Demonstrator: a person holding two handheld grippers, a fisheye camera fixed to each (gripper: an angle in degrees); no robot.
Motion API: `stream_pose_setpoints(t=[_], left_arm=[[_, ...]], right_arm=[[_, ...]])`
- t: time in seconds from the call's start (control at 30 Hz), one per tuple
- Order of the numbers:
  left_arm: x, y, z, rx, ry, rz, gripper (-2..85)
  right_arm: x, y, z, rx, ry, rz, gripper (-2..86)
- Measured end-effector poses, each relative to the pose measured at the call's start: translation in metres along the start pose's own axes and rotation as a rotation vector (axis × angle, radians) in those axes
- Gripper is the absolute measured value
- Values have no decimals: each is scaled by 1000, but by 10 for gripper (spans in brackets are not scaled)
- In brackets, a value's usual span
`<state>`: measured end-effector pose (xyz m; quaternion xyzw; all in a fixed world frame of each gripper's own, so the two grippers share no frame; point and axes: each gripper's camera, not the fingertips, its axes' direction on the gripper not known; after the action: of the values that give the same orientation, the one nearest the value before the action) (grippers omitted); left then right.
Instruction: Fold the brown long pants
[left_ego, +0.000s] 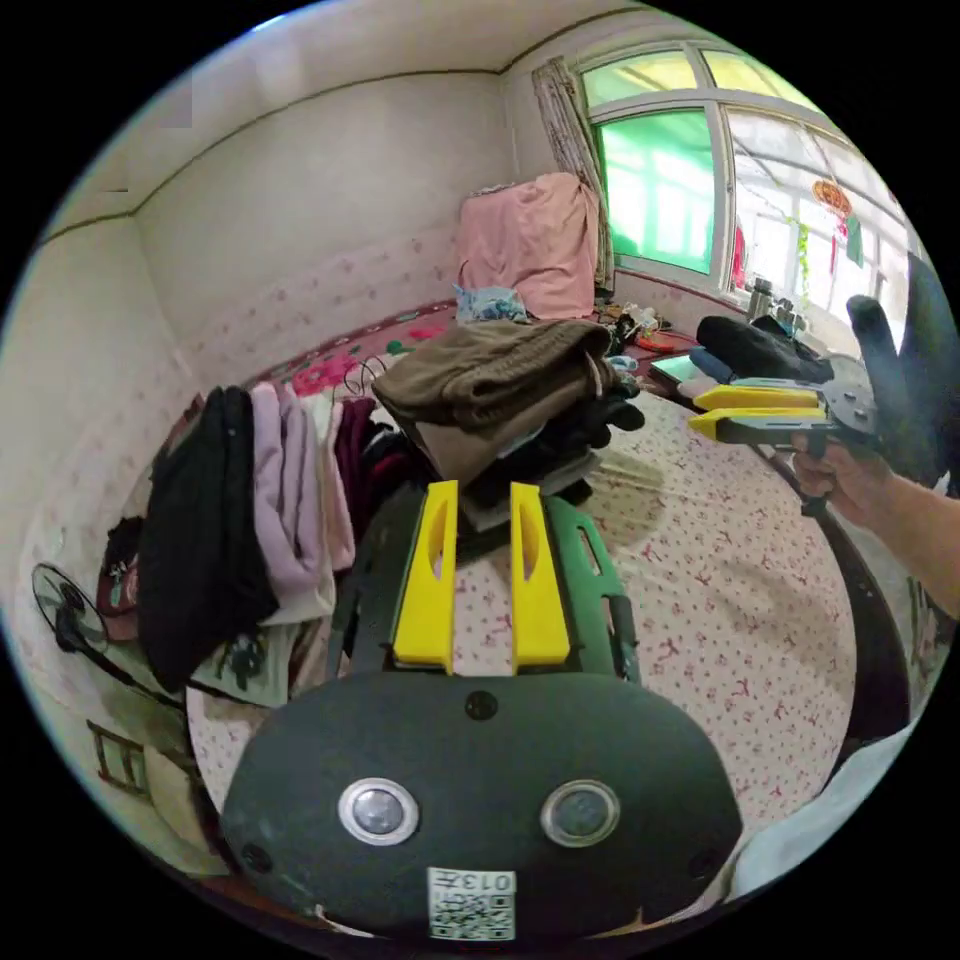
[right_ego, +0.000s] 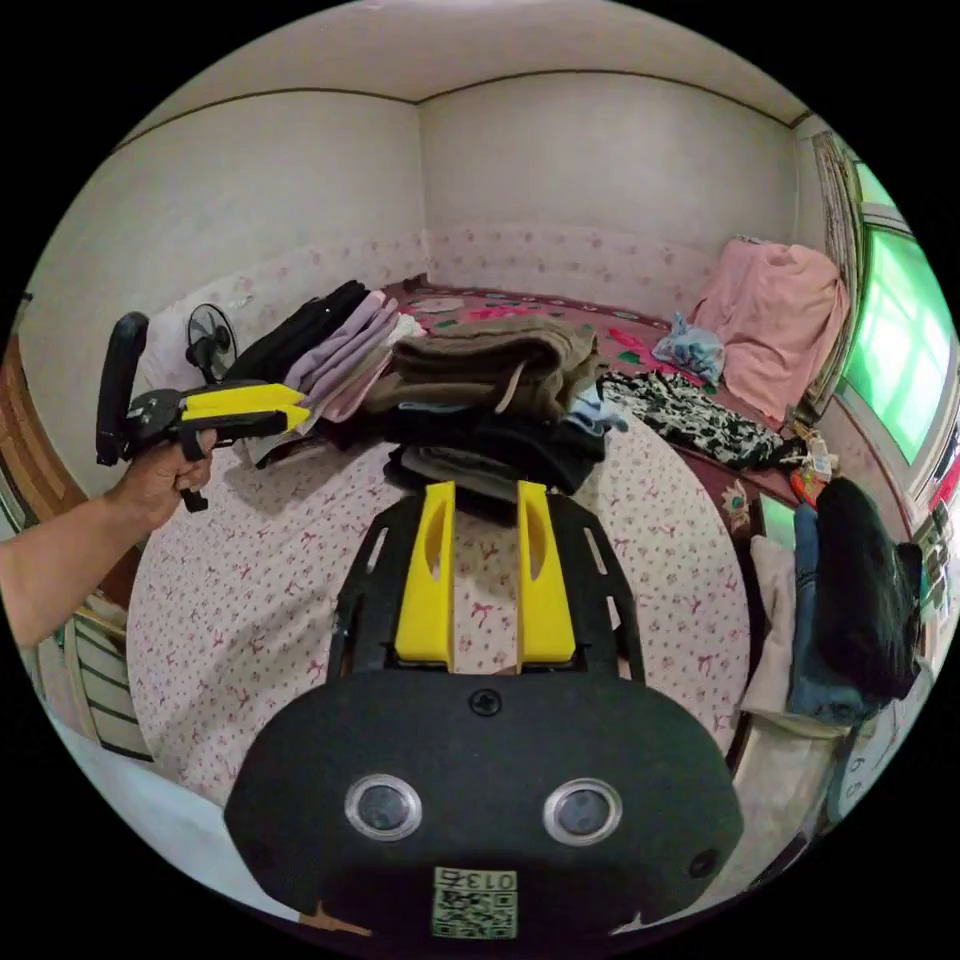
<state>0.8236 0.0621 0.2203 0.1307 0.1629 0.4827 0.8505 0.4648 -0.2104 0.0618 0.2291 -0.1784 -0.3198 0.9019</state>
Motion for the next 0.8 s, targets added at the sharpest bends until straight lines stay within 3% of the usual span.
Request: stream_pose_setpoints(t=[0.2, 0.27, 0.33, 0.43, 0.63, 0.8], left_arm=[[-6, -51, 9, 20, -95, 162, 137], [-4, -58, 25, -55, -92, 225, 139], [-5, -55, 39, -133, -101, 249, 129], [-19, -46, 24, -112, -103, 213, 78], [-79, -22, -82, 101, 78, 14, 54], [-109, 40, -220, 368, 307, 19, 47]], right_arm=[[8, -47, 62, -27, 46, -38, 117], [11, -53, 84, -64, 29, -37, 115], [9, -54, 105, -114, -10, -54, 104], [0, -53, 110, -101, 1, -80, 71], [-29, -60, 51, 123, 4, -139, 42], [-67, -25, -74, 467, -101, -251, 43]])
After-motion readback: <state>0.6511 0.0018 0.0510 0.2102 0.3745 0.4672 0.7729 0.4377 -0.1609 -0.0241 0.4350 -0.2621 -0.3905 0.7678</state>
